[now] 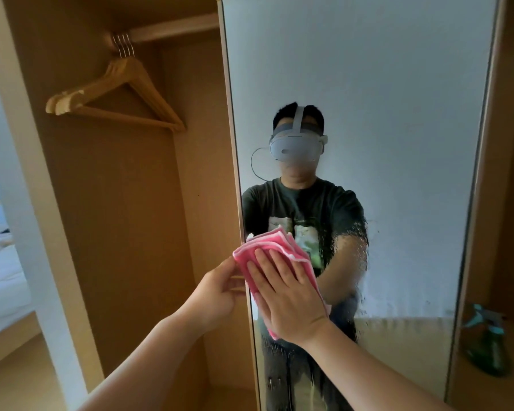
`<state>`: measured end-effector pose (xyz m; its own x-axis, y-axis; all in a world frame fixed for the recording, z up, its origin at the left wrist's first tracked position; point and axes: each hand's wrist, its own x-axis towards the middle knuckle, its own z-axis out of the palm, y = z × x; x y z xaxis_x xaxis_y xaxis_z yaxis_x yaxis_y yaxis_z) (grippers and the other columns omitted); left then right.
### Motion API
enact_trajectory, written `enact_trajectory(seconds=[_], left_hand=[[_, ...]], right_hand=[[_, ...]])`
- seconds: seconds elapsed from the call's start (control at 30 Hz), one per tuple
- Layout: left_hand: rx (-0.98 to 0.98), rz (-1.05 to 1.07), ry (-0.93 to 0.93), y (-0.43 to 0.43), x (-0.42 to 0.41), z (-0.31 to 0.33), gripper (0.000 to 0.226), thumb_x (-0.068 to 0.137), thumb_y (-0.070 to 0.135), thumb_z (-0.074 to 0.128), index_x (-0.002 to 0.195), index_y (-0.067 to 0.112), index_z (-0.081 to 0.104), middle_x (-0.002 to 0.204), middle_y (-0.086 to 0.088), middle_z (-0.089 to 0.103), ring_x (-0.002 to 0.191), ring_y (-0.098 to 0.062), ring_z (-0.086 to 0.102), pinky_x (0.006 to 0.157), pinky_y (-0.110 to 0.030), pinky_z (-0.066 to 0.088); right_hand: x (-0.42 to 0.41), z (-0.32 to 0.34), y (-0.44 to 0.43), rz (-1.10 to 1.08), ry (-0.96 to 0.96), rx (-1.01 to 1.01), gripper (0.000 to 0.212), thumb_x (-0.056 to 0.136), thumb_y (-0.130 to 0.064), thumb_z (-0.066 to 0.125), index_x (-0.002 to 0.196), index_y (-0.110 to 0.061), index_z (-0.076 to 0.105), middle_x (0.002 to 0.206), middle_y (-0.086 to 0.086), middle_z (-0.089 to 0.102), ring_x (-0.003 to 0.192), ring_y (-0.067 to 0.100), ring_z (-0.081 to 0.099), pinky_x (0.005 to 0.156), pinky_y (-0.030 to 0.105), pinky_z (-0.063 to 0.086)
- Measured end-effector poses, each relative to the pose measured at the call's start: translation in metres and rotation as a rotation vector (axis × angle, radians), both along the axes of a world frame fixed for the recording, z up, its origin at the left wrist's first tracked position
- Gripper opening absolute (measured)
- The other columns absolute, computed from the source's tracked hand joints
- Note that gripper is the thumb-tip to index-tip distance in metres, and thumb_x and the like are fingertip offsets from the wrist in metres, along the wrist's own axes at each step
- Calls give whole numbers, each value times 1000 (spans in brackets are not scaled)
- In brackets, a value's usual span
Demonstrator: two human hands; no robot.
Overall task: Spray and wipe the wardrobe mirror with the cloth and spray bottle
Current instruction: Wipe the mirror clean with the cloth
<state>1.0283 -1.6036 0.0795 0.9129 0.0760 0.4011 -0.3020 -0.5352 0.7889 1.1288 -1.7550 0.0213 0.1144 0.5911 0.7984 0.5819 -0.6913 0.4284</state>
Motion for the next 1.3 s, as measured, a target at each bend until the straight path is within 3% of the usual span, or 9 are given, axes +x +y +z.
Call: enact_trajectory(seconds=[0.4,0.6,0.8,0.93,1.03,1.3], left_hand=[[121,57,72,-1,2,3,77,78,-13,43,136,37,36,116,15,58,100,4,60,78,-17,53],[124,57,61,0,4,2,79,74,-16,41,129,41,37,111,18,58,93,12,60,72,-16,53],[161,102,63,5,15,0,62,86,0,42,122,49,43,120,17,59,101,3,59,84,-27,55],[159,158,49,8,22,-1,35,97,20,37,103,52,48,96,8,67,81,-12,66,72,-36,59],[183,181,26,9,25,-2,22,101,34,34,97,50,49,88,4,66,78,-7,64,71,-32,59],[198,186,-3,9,30,0,16,99,44,34,92,49,48,82,5,65,73,-7,64,69,-34,59]], right_hand=[[11,36,-24,23,-67,-86,63,100,-42,34,155,-16,17,163,8,11,150,28,8,121,47,6],[13,60,-32,8,-82,-89,61,102,-42,27,155,-16,16,163,9,11,150,29,6,121,48,6],[20,97,-44,5,-126,-5,61,99,-40,32,154,-15,18,161,11,15,149,31,9,121,49,5],[25,114,-50,6,-149,27,61,99,-39,32,153,-15,20,160,11,17,149,31,10,120,51,7],[28,124,-53,-7,-161,57,62,98,-40,32,153,-15,20,160,11,14,149,31,8,120,51,6],[26,128,-58,-46,-164,103,60,98,-39,36,152,-13,27,159,13,20,149,33,13,120,51,7]])
